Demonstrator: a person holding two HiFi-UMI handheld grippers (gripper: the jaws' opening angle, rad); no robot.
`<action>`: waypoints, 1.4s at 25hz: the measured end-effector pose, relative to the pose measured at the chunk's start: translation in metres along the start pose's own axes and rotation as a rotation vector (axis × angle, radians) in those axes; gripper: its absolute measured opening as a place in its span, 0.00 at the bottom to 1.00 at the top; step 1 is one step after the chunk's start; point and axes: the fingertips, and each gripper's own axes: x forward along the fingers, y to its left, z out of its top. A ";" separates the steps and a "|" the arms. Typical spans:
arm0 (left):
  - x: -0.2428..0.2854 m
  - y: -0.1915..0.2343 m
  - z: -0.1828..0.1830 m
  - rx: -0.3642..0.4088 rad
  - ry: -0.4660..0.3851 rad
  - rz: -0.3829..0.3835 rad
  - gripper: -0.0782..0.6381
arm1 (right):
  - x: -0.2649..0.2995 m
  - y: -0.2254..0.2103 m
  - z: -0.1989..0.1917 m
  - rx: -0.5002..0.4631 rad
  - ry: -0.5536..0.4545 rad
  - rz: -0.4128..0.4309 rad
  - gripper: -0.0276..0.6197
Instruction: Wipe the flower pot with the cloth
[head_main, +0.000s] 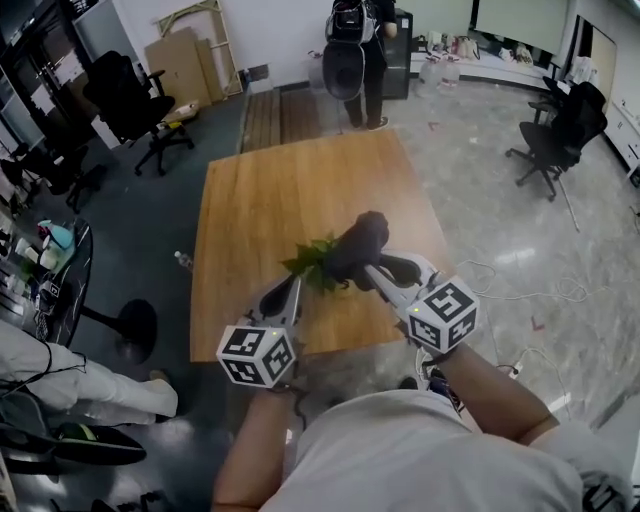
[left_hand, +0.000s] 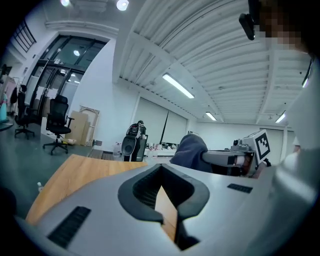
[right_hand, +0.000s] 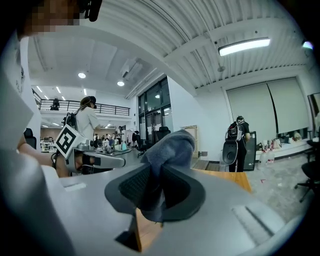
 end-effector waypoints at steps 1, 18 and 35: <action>-0.002 0.006 -0.006 -0.006 0.011 -0.006 0.12 | 0.002 0.002 -0.004 0.002 0.006 -0.011 0.14; 0.070 0.078 -0.077 -0.113 0.182 -0.004 0.12 | 0.028 -0.073 -0.069 0.055 0.129 -0.096 0.14; 0.196 0.130 -0.148 -0.235 0.365 0.168 0.12 | 0.108 -0.222 -0.159 0.148 0.310 0.053 0.14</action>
